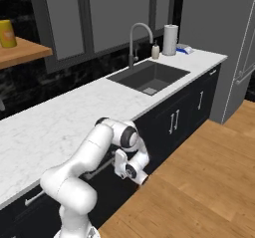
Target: Pick up the cup and bowl from the counter, place them in the dishwasher, and close the dishwasher door.
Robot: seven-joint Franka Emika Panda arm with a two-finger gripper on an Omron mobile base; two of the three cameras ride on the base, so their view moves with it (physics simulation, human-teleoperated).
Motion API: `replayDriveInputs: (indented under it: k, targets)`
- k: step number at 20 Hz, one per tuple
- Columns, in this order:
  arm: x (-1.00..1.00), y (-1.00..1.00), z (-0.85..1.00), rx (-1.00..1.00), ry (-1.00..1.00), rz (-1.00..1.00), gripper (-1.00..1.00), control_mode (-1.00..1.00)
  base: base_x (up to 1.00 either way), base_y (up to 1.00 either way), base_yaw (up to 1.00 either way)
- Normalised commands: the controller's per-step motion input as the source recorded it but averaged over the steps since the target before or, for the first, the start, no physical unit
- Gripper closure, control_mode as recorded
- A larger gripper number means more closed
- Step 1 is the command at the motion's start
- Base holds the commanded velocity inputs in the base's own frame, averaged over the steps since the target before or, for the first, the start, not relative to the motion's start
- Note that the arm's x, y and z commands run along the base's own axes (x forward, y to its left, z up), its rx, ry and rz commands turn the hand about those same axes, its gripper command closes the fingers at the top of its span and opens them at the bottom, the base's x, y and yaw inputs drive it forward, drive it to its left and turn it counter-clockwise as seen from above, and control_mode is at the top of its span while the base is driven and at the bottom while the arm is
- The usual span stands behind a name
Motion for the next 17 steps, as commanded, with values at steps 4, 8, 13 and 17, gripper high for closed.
replayDriveInputs:
  k: [4, 8, 13, 17]
  targets:
    - [0.29, 1.0, -0.75, 0.5, 0.01, 0.29, -1.0, -1.0, 0.0, 0.0, 0.0]
    - [0.08, 1.0, -1.0, 0.62, 0.0, 0.21, -1.0, -1.0, 0.0, 0.0, 0.0]
    - [0.15, 1.0, -0.95, 0.61, -0.02, 0.16, -1.0, -1.0, 0.0, 0.0, 0.0]
    - [0.25, 1.0, -0.66, 0.47, -0.15, 0.0, -1.0, -1.0, 0.0, 0.0, 0.0]
